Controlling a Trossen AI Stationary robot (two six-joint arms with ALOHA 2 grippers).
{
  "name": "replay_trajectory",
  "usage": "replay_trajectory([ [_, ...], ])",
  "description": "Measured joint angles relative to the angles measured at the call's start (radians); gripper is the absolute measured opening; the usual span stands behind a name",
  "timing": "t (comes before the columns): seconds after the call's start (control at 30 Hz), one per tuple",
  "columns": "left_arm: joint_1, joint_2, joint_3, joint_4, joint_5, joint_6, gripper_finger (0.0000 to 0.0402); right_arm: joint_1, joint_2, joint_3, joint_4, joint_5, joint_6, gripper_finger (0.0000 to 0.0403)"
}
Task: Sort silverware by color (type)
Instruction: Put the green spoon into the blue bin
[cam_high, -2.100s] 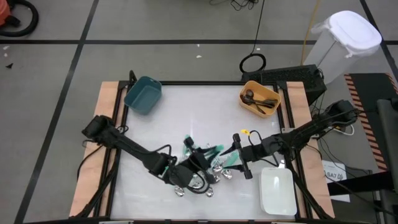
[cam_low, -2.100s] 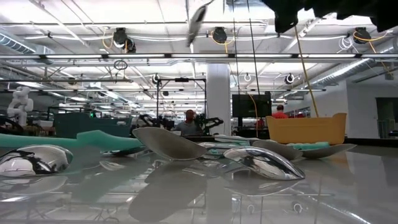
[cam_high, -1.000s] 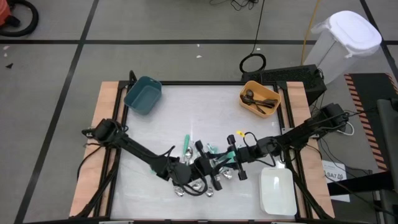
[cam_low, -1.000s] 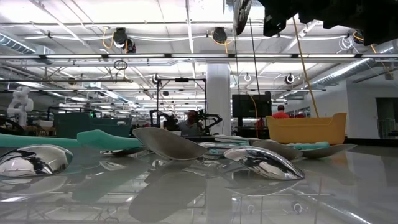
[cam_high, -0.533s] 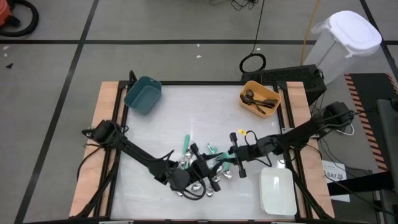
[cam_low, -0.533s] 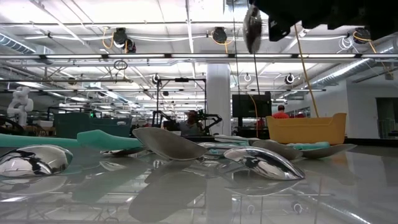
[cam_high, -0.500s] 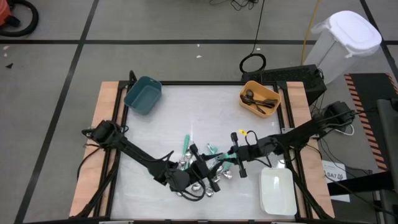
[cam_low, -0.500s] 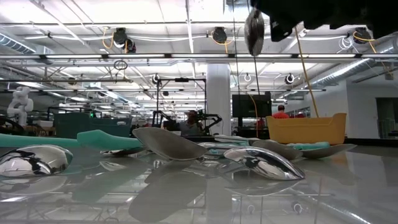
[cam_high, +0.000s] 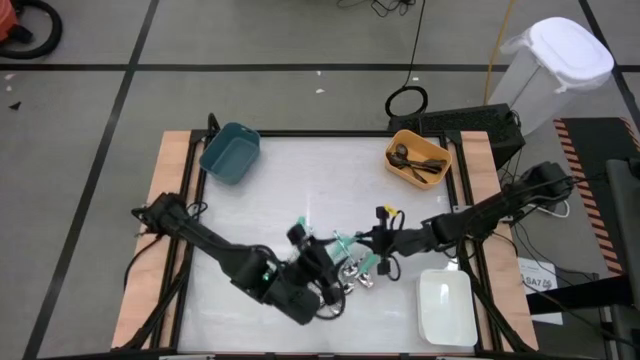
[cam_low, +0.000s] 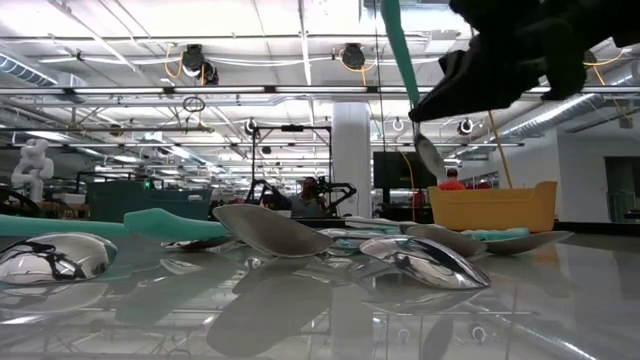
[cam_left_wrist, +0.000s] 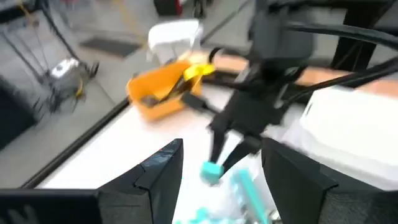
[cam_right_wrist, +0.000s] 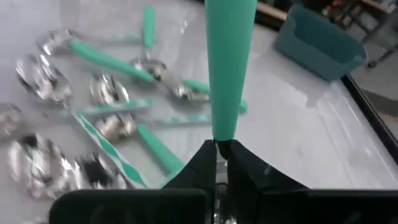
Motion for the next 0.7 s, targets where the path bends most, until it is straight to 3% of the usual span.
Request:
replay_trajectory([
  [0.13, 0.030, 0.001, 0.026, -0.144, 0.076, -0.046, 0.0214, 0.000, 0.026, 0.043, -0.086, 0.000, 0.015, 0.0014],
  [0.43, 0.107, 0.066, 0.030, -0.134, 0.225, 0.111, 0.0218, -0.006, 0.126, 0.114, -0.199, 0.004, 0.038, 0.0017],
  [0.57, 0.127, 0.098, 0.030, -0.141, 0.312, 0.103, 0.0244, -0.006, 0.154, 0.133, -0.235, 0.027, 0.039, 0.0018],
  [0.7, 0.137, 0.132, 0.028, -0.201, 0.316, 0.085, 0.0277, -0.006, 0.159, 0.140, -0.242, 0.027, 0.038, 0.0018],
])
